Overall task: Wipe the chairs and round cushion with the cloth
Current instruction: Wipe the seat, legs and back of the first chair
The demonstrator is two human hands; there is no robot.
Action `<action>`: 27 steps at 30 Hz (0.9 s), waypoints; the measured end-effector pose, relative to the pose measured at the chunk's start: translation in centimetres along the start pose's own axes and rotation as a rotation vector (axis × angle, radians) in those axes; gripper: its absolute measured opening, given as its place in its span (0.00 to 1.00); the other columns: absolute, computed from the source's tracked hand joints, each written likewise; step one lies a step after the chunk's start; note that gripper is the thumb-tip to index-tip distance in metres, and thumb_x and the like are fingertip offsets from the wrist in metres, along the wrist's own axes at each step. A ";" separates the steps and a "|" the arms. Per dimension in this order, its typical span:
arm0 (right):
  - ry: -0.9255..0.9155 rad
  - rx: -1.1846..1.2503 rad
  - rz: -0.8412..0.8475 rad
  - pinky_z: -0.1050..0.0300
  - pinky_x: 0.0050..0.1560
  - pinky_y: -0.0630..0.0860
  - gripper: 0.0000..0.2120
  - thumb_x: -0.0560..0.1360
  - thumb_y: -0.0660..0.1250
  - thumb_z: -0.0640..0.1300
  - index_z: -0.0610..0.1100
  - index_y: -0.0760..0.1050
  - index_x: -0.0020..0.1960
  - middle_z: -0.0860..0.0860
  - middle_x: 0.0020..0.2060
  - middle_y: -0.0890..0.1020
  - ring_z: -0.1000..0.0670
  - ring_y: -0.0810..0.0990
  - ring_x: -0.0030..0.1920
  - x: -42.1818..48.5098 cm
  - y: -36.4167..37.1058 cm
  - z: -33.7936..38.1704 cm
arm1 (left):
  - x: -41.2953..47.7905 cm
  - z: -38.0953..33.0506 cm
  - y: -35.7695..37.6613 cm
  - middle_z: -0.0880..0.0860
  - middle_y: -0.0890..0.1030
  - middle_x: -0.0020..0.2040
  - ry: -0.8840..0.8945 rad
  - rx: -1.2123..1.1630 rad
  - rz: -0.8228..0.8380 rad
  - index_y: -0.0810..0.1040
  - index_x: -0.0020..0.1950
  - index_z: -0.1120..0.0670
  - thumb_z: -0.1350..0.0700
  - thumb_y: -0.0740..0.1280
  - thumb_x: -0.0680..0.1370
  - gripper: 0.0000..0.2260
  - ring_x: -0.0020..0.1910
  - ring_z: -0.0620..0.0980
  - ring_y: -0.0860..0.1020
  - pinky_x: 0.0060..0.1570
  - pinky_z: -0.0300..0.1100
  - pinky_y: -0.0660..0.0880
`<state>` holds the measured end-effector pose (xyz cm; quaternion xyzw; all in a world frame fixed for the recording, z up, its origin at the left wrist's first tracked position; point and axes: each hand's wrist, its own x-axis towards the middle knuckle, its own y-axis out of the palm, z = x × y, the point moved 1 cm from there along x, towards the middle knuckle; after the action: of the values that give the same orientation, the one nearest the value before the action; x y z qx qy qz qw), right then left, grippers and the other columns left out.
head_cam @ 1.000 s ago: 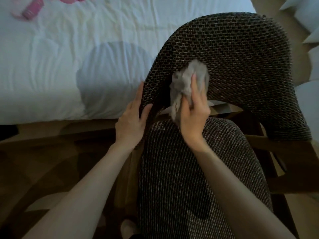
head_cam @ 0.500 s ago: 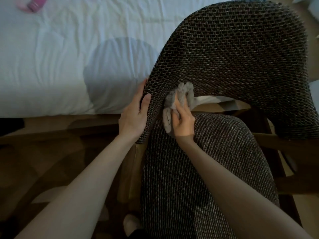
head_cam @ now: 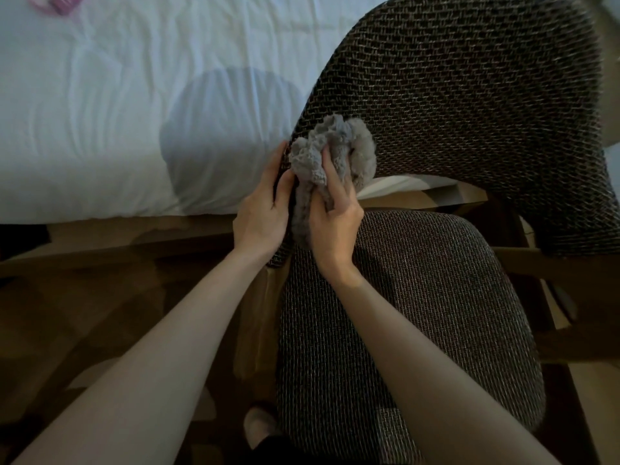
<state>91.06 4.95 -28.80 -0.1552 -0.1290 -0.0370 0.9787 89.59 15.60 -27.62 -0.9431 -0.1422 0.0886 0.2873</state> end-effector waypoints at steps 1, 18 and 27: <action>0.041 -0.007 0.018 0.65 0.70 0.64 0.23 0.77 0.61 0.33 0.42 0.70 0.71 0.42 0.72 0.69 0.53 0.66 0.72 -0.6 -0.1 -0.5 | 0.0 0.1 0.0 0.43 0.67 0.73 0.004 -0.002 0.000 0.55 0.75 0.37 0.41 0.48 0.82 0.21 0.69 0.51 0.70 0.64 0.48 0.67; 0.353 0.119 0.087 0.49 0.70 0.69 0.24 0.77 0.63 0.36 0.46 0.68 0.73 0.48 0.69 0.73 0.47 0.72 0.69 -6.7 0.4 1.8 | 0.1 0.3 -0.1 0.39 0.68 0.71 0.017 -0.111 0.008 0.60 0.74 0.37 0.33 0.49 0.78 0.25 0.71 0.43 0.66 0.71 0.52 0.63; 0.782 -0.042 0.183 0.68 0.35 0.70 0.09 0.77 0.60 0.37 0.43 0.79 0.48 0.44 0.42 0.82 0.49 0.78 0.40 -8.1 -1.8 -0.4 | -0.2 -0.1 -0.2 0.42 0.68 0.72 0.059 -0.024 0.007 0.59 0.76 0.43 0.40 0.49 0.82 0.22 0.70 0.43 0.67 0.69 0.50 0.66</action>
<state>83.16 3.32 -30.80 -0.1601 0.2682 -0.0087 0.9499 89.40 15.61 -27.43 -0.9491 -0.1312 0.0603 0.2799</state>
